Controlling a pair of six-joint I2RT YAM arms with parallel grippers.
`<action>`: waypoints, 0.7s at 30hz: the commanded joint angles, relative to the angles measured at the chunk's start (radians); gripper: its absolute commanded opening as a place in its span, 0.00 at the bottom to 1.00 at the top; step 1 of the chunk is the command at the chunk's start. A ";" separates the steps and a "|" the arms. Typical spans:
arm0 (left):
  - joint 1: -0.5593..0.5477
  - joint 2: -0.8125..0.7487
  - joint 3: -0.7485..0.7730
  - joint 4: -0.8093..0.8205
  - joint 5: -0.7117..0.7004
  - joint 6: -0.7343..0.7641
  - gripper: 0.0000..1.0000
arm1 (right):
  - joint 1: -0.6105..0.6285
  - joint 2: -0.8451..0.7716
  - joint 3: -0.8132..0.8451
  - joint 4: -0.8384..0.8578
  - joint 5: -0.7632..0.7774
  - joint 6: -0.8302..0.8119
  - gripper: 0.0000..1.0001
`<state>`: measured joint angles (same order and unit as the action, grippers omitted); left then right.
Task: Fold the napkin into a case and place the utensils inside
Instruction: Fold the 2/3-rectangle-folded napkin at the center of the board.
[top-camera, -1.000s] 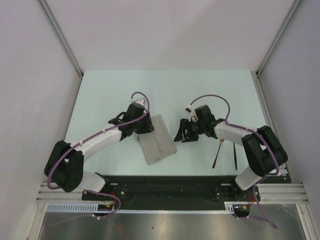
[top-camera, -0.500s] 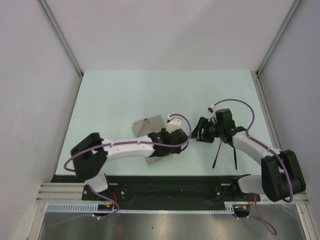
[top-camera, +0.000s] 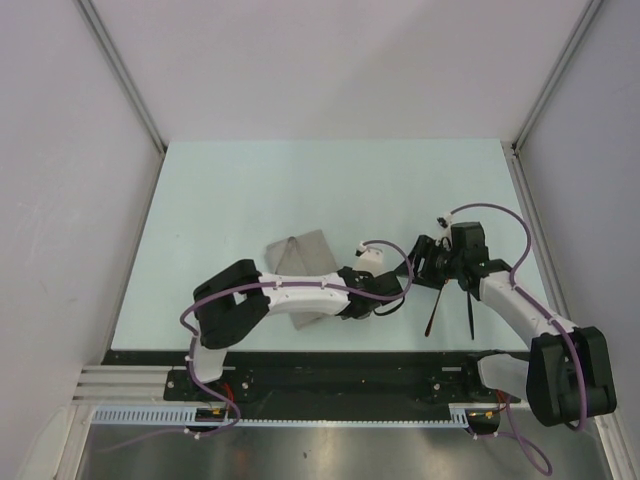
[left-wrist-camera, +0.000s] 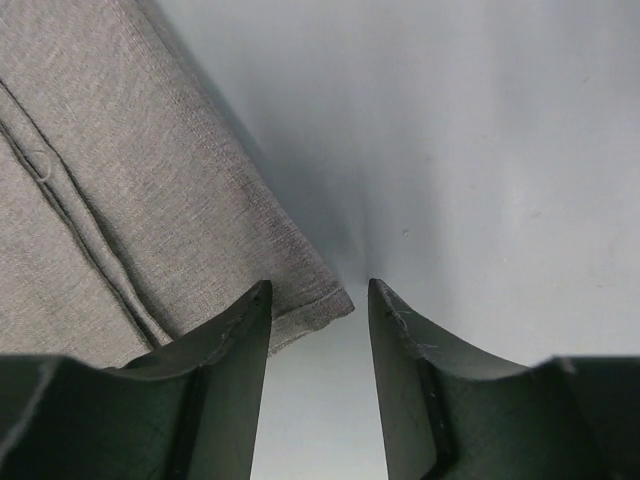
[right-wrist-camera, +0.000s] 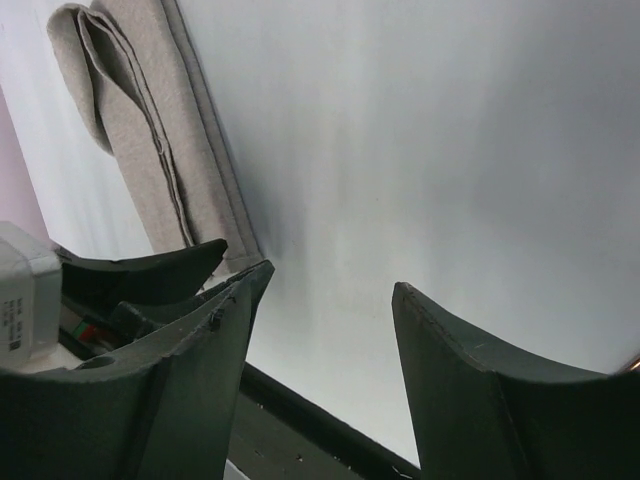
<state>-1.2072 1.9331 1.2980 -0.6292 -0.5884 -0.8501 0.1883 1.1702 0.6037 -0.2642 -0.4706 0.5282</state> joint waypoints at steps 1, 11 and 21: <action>-0.009 0.041 0.038 -0.038 -0.007 -0.038 0.47 | -0.001 -0.004 -0.010 0.025 -0.025 -0.017 0.64; -0.009 -0.025 0.002 -0.027 -0.010 -0.035 0.07 | 0.071 0.152 0.021 0.178 -0.089 -0.014 0.68; -0.008 -0.336 -0.258 0.123 0.035 -0.069 0.00 | 0.191 0.414 0.166 0.419 -0.169 0.094 0.72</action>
<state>-1.2106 1.7401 1.1019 -0.5739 -0.5667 -0.8871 0.3267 1.5238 0.6876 -0.0097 -0.5941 0.5659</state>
